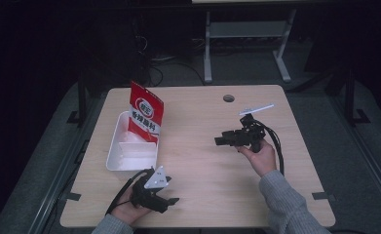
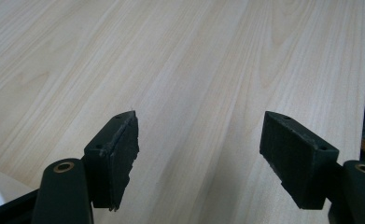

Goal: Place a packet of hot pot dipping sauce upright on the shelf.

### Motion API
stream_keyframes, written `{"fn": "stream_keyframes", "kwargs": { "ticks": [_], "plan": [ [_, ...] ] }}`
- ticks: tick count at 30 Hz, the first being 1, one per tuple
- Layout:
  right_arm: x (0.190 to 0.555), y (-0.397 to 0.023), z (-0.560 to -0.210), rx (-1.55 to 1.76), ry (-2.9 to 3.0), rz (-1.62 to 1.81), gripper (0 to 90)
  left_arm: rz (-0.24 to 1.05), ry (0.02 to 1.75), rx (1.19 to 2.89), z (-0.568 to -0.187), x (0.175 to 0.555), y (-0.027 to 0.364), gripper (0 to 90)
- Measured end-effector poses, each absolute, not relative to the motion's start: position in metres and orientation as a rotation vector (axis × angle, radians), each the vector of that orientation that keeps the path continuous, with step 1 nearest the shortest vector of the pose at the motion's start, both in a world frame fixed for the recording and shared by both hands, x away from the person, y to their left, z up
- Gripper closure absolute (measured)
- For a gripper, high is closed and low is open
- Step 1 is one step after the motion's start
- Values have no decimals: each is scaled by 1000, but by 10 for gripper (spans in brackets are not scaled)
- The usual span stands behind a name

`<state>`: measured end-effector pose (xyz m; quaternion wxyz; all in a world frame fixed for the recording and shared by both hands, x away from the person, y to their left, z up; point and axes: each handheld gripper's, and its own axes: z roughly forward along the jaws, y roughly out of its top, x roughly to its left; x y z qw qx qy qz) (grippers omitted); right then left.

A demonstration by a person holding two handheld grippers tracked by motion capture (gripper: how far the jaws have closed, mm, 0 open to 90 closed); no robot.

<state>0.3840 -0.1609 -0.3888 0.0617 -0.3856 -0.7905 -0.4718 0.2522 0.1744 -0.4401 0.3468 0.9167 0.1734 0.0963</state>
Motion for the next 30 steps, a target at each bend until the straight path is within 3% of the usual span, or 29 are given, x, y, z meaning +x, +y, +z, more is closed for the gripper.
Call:
{"fn": "stream_keyframes", "kwargs": {
  "ticks": [30],
  "plan": [
    [345,-202,-406,-1190,-2383,-1392,402,253,453,2364,-439,253,173,256]
  ]
}}
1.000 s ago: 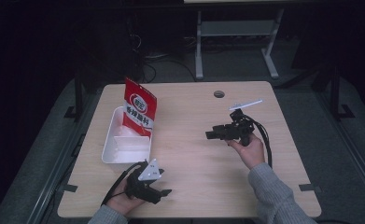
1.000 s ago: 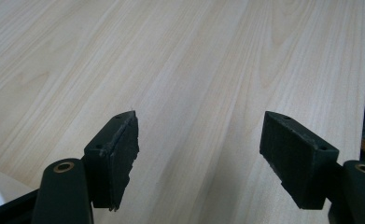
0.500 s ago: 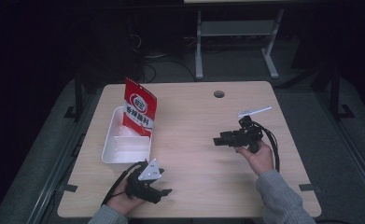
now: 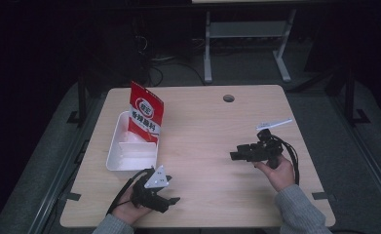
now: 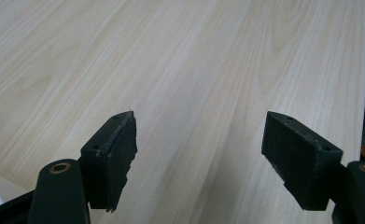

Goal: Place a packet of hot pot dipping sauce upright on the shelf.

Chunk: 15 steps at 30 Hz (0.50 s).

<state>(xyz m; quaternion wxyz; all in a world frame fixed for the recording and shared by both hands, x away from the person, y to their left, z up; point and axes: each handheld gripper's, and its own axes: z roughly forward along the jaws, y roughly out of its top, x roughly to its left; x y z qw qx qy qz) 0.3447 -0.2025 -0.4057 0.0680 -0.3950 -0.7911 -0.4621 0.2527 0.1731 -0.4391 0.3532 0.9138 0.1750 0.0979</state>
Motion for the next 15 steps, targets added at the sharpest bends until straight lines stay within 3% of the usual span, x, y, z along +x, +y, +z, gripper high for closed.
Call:
{"fn": "stream_keyframes", "kwargs": {
  "ticks": [15],
  "plan": [
    [317,-219,-430,-1197,-2358,-1337,394,246,453,2364,-441,253,171,256]
  ]
}}
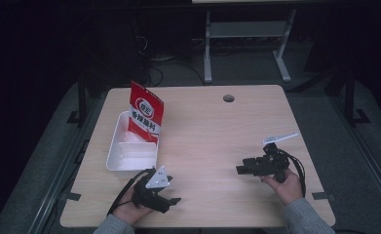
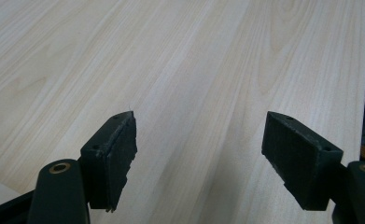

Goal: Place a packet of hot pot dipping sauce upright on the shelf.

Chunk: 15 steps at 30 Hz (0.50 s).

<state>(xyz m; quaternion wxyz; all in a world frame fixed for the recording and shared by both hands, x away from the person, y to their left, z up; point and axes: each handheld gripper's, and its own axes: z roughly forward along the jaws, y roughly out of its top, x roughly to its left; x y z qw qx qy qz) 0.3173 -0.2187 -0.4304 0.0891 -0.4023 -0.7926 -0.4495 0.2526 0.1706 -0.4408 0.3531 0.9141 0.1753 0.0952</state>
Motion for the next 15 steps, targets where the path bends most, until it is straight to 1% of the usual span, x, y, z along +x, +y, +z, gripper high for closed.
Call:
{"fn": "stream_keyframes", "kwargs": {
  "ticks": [9,15],
  "plan": [
    [305,-226,-448,-1218,-2340,-1319,391,243,453,2369,-441,253,170,256],
    [298,-227,-453,-1217,-2355,-1314,386,242,444,2375,-442,252,169,256]
  ]
}}
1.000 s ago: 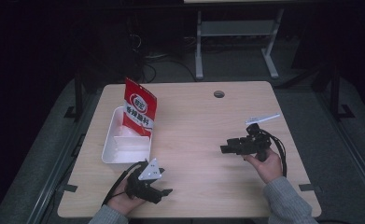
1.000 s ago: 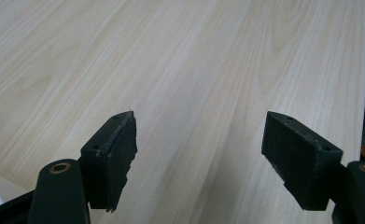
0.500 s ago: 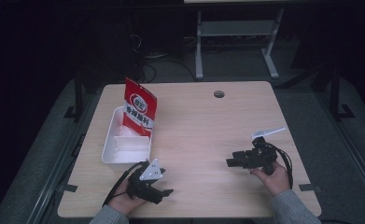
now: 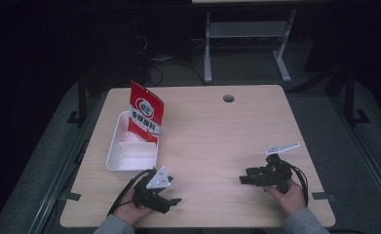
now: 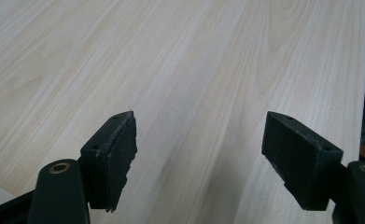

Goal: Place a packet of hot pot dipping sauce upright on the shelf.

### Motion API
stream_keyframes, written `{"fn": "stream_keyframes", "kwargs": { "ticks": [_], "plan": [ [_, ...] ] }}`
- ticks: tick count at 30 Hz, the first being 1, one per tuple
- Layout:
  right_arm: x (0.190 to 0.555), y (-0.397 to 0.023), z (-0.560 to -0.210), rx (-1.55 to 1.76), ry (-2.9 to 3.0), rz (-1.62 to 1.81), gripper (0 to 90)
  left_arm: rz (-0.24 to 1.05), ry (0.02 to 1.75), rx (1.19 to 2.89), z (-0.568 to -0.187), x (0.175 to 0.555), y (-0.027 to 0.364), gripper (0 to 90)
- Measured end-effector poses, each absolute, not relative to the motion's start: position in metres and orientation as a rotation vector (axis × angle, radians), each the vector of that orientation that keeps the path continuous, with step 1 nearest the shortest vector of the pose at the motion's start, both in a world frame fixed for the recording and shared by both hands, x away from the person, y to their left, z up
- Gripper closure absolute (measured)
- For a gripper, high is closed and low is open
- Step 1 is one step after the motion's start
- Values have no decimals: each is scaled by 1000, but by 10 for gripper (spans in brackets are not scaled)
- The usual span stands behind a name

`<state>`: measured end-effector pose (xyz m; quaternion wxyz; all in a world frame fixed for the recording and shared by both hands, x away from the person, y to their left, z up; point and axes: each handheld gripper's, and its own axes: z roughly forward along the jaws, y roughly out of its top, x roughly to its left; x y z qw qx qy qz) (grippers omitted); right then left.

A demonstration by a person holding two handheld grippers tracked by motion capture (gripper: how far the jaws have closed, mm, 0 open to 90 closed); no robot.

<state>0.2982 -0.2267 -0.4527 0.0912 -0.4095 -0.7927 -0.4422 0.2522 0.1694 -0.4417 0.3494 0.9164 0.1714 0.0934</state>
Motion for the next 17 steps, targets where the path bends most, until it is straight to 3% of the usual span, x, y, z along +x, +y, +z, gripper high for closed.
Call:
{"fn": "stream_keyframes", "kwargs": {
  "ticks": [17],
  "plan": [
    [289,-221,-457,-1236,-2395,-1314,390,243,428,2386,-444,251,171,256]
  ]
}}
